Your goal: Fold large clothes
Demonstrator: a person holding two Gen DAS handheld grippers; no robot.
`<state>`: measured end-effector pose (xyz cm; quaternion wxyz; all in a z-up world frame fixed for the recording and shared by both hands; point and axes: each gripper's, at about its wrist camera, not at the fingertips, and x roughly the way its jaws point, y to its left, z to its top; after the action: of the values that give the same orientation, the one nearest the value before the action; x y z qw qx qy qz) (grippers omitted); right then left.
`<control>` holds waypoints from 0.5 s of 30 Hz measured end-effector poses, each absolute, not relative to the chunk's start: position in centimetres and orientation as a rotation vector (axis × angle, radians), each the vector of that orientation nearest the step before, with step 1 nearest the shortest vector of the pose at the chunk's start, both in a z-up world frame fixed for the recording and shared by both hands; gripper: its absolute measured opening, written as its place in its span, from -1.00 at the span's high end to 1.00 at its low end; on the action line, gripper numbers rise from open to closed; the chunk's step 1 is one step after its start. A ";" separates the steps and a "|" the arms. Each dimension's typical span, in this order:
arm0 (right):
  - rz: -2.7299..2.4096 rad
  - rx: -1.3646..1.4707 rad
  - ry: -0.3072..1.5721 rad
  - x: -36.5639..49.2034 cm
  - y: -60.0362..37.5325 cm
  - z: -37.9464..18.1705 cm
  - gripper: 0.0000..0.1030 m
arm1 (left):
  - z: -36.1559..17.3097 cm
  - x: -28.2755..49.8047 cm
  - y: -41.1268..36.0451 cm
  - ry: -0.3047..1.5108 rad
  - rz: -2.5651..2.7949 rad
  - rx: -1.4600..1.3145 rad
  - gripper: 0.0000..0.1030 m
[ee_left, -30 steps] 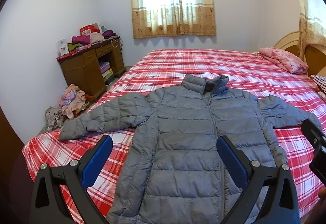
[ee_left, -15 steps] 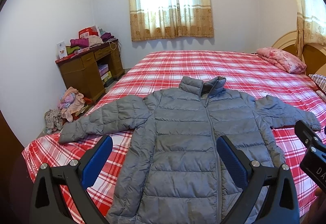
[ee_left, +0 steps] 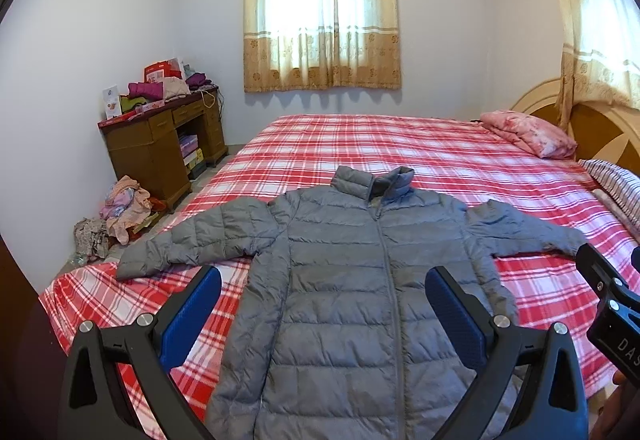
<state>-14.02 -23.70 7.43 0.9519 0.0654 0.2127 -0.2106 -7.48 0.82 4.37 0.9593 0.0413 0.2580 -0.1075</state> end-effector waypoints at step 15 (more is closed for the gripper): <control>-0.428 0.143 0.395 -17.4 -23.6 7.0 -1.00 | 3.2 -11.6 0.8 0.493 -0.149 0.178 -0.98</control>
<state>-17.37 -23.62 7.01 0.9554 0.0703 0.1946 -0.2108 -11.57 0.77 3.22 0.9632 0.0879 0.2432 -0.0735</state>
